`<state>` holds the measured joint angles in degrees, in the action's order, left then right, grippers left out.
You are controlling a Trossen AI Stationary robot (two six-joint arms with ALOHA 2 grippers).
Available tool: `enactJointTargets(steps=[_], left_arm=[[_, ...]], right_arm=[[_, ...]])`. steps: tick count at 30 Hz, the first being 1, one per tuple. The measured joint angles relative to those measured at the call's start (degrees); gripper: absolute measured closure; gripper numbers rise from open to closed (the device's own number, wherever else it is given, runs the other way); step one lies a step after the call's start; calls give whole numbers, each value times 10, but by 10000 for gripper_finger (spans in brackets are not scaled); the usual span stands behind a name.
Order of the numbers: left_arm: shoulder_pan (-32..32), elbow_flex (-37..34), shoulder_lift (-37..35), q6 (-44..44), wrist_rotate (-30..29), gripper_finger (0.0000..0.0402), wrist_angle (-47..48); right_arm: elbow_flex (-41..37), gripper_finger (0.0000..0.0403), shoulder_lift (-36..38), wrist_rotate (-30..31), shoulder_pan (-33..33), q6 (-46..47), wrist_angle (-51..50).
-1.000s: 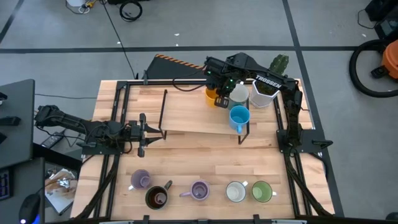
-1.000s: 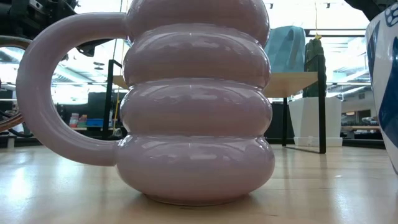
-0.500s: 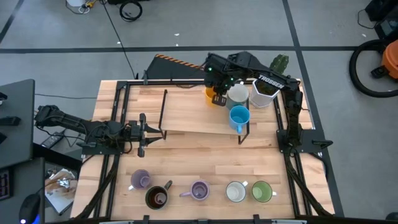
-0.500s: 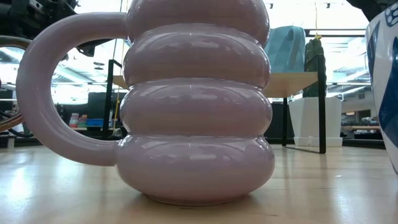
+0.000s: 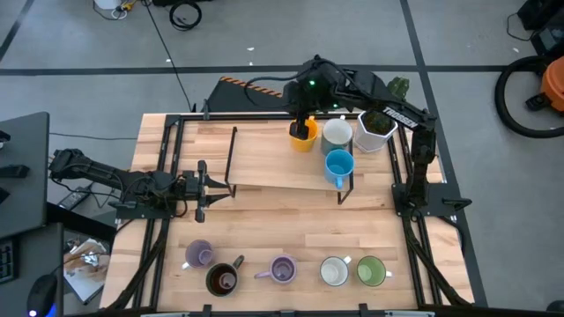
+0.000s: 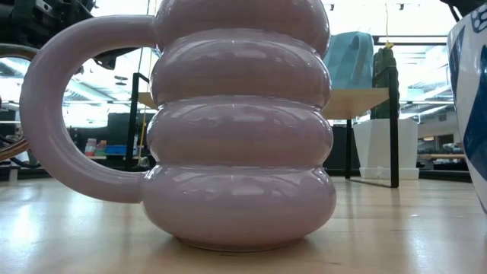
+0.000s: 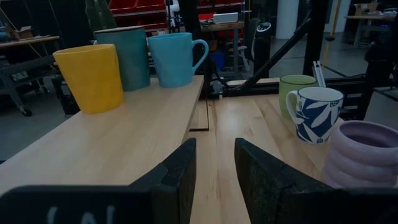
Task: Place coffee mugs
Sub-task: Put the yellow mug on the shelf
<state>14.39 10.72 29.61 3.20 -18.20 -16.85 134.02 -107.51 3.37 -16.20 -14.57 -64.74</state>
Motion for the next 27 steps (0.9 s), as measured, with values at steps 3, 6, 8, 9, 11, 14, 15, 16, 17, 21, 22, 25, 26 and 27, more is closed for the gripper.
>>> enactJointTargets(steps=[3,6,8,9,11,14,15,16,17,21,22,25,26,27], left_arm=[[0,0,0,0,0,285,-1],[0,0,0,0,0,285,-4],[0,0,0,0,0,285,-4],[0,0,0,0,0,285,-4],[0,0,0,0,0,285,-4],[0,0,0,0,0,285,-3],[0,0,0,0,0,285,-4],[0,0,0,0,0,285,-3],[0,0,0,0,0,285,-3],[0,0,0,0,0,285,-3],[0,0,0,0,0,285,-3],[0,0,0,0,0,285,-3],[0,0,0,0,0,285,-3],[0,0,0,0,0,285,-3]], right_arm=[[1,388,-10,-1,1,4,0],[-5,388,-29,-2,-1,9,-4],[-6,388,-46,-2,-1,9,-17],[-6,388,-52,-2,-1,9,-18],[-6,388,-68,-2,-1,9,-28],[-6,388,-87,-2,-7,7,-40],[-6,388,-91,-2,-10,7,-45],[-6,388,-96,-2,-12,7,-50],[-6,388,-99,-2,-15,8,-49],[-6,388,-111,2,-26,10,-70],[-6,388,-114,2,-28,11,-75],[-10,388,-115,2,-35,14,-92],[-12,388,-114,2,-35,15,-91],[-13,388,-114,2,-36,18,-94]])
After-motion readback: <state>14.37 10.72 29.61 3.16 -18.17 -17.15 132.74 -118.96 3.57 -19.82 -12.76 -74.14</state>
